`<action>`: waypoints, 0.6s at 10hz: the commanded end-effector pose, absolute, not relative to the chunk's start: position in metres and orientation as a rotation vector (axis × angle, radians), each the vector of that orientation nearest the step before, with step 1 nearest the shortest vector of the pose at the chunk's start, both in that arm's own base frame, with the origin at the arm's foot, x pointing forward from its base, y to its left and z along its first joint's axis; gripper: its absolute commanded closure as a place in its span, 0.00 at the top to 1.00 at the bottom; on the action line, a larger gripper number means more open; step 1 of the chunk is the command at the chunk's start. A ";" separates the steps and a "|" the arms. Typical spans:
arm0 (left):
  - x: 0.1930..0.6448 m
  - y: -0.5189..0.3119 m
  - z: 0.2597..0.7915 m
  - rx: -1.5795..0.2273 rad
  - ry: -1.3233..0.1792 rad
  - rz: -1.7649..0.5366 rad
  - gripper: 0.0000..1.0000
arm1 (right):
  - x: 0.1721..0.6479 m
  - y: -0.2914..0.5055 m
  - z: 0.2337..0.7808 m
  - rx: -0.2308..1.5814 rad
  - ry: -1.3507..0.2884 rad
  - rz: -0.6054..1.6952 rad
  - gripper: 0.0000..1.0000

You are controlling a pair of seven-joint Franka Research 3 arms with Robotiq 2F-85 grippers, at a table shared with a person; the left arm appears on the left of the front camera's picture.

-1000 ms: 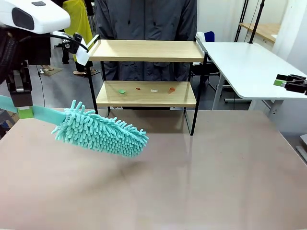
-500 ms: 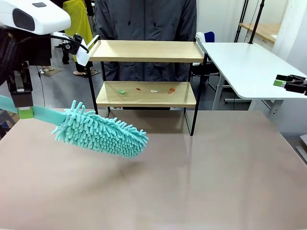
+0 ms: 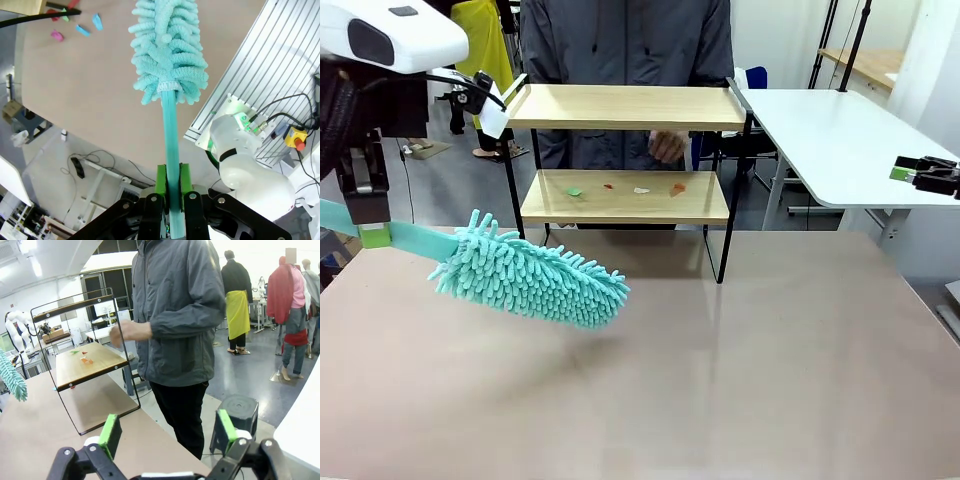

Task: Clean the shelf.
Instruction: Clean the specific section of the Shelf indicated by the human with the Duster.

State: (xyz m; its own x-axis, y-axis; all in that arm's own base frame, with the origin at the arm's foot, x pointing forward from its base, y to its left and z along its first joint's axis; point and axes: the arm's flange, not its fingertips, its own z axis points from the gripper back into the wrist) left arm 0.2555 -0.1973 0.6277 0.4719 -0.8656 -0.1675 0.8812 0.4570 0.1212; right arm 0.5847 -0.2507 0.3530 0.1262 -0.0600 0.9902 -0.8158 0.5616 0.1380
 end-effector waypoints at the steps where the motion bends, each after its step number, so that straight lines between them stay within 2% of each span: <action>1: 0.252 -0.196 0.625 0.194 0.068 -1.077 0.13 | 0.586 -0.250 0.356 0.833 -1.357 0.656 1.00; 6: 0.252 -0.196 0.625 0.194 0.068 -1.077 0.13 | 0.586 -0.250 0.356 0.833 -1.357 0.656 1.00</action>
State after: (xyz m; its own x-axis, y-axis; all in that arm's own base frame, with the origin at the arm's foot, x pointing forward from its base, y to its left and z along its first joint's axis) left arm 0.2555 -0.1973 0.6277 0.4719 -0.8656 -0.1675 0.8812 0.4570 0.1212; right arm 0.5847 -0.2507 0.3530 0.1262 -0.0600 0.9902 -0.8158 0.5616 0.1380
